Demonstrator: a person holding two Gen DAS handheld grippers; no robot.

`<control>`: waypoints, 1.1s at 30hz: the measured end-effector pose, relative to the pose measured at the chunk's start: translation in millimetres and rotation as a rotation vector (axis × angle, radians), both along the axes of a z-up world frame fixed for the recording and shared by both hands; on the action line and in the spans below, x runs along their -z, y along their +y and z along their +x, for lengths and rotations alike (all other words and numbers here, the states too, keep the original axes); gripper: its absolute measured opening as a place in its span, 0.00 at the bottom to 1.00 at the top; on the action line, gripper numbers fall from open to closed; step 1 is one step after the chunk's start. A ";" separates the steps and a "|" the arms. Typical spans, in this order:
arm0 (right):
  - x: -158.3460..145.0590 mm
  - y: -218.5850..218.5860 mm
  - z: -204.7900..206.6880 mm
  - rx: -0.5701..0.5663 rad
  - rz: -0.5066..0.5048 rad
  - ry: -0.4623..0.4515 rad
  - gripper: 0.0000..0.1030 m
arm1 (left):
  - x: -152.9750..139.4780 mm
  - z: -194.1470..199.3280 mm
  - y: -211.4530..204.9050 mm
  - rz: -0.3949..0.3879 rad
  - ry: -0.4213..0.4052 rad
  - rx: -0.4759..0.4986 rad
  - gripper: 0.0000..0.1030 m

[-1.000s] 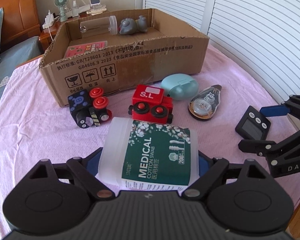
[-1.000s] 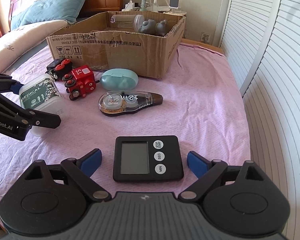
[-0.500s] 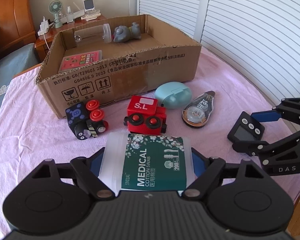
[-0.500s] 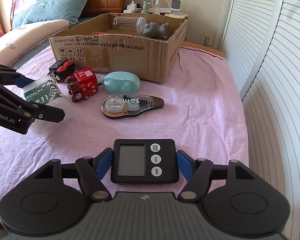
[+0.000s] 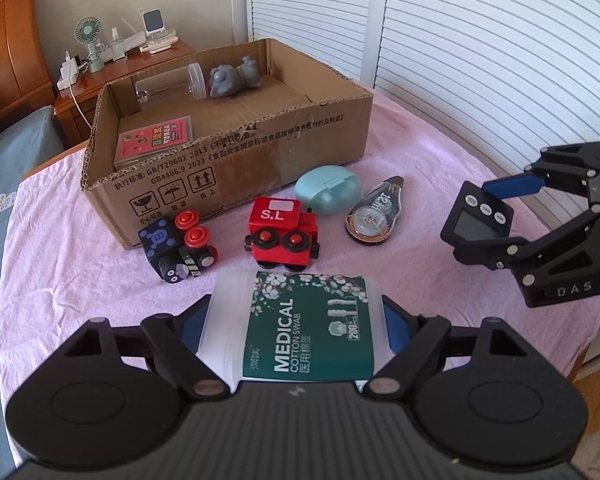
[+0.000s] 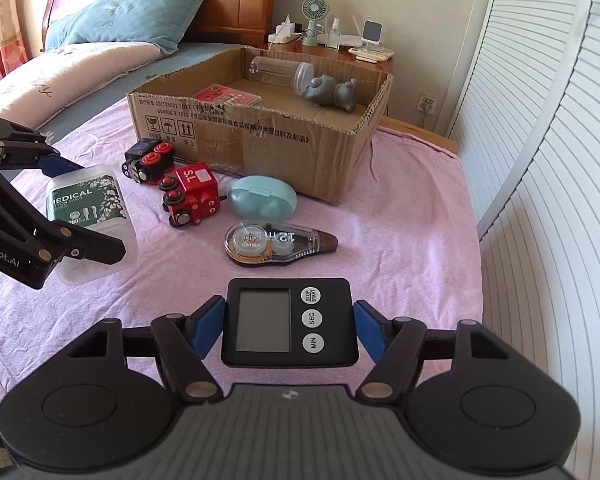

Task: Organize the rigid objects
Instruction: 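Carry the timer into the box and open the right gripper while the left carries the tub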

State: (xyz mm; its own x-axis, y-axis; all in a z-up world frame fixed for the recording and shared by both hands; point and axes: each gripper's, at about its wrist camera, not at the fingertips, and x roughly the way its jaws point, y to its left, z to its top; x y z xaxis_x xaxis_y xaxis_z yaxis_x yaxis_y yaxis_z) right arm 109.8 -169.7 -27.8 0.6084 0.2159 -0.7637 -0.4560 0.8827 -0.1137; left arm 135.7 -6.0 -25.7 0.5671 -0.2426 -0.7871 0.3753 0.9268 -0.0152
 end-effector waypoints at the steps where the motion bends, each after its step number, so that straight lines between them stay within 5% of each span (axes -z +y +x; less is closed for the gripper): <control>1: -5.2 1.3 0.6 -0.009 -0.002 -0.010 0.72 | -2.1 -1.5 1.3 0.001 -0.003 0.006 0.81; 17: -76.5 44.8 80.4 -0.098 0.039 -0.163 0.72 | -32.9 -4.2 41.1 0.005 -0.059 -0.049 0.81; 30: -31.1 81.0 174.1 -0.057 -0.014 -0.054 0.72 | -46.3 9.1 63.8 0.031 -0.108 -0.121 0.81; 33: -27.2 77.5 179.0 -0.021 0.000 -0.057 0.89 | -47.2 15.6 64.3 0.035 -0.110 -0.123 0.81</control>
State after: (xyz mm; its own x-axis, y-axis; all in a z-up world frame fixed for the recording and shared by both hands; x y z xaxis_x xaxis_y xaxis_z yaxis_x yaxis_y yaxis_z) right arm 288.9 -92.2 -0.6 0.6463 0.2296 -0.7277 -0.4675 0.8728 -0.1398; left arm 151.3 58.2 21.5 0.6741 -0.1397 -0.7254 0.2569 0.9650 0.0529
